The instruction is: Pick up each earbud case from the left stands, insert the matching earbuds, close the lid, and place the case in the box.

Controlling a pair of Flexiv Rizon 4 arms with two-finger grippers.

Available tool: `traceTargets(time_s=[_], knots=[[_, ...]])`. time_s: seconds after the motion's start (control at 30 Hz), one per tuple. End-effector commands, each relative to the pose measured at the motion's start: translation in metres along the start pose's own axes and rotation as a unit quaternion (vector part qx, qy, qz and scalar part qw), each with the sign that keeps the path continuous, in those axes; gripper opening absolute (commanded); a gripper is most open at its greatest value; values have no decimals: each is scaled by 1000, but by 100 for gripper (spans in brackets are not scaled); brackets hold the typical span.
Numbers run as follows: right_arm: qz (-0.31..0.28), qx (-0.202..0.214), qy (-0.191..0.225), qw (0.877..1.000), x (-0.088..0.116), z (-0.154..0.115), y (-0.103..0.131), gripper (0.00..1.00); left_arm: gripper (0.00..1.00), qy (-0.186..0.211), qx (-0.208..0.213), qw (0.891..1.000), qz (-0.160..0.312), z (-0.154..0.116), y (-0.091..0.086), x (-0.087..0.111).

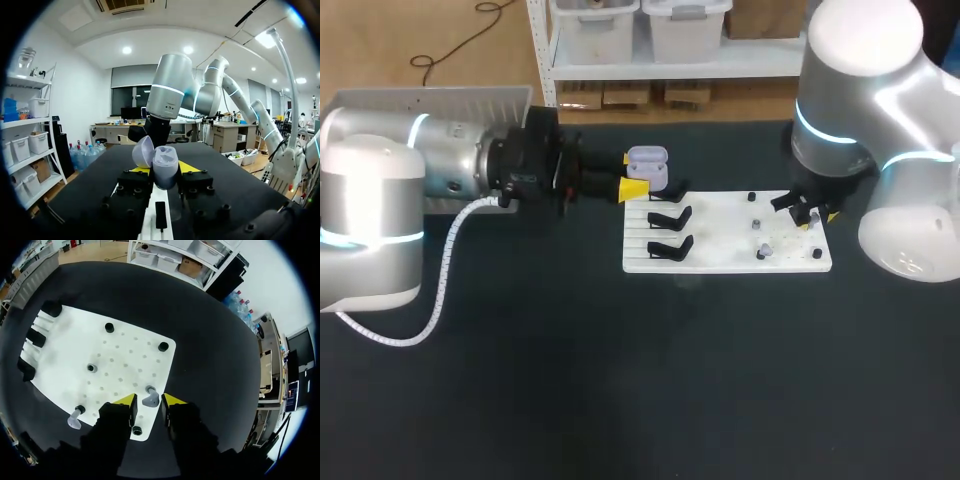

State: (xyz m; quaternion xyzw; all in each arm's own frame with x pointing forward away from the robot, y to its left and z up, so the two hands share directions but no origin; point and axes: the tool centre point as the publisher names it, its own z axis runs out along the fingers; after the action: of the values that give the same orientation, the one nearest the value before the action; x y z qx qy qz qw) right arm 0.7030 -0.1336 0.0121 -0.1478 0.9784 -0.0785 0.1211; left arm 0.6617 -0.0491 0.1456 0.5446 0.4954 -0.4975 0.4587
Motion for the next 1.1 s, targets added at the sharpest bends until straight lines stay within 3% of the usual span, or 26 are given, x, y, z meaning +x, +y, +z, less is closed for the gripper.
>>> traceTargets(time_s=[0.03,0.4,0.53,0.6,0.83,1.1], knots=[[1,4,-6,1000,2,2,1,31,0,-1,-2,1000,1,0,-2,0],[5,8,-10,1000,1,3,-1,24,0,-1,-2,1000,1,0,-2,0],[5,10,-11,1000,1,4,-1,16,0,-1,-2,1000,1,0,-2,0],[6,11,-11,1000,0,4,-1,0,0,-1,-2,1000,1,0,-2,0],[11,6,-16,1000,-2,-7,1,0,0,-1,-2,1000,1,0,-2,0],[20,-6,-18,1000,-2,-46,9,0,0,-1,-2,1000,1,0,-2,0]])
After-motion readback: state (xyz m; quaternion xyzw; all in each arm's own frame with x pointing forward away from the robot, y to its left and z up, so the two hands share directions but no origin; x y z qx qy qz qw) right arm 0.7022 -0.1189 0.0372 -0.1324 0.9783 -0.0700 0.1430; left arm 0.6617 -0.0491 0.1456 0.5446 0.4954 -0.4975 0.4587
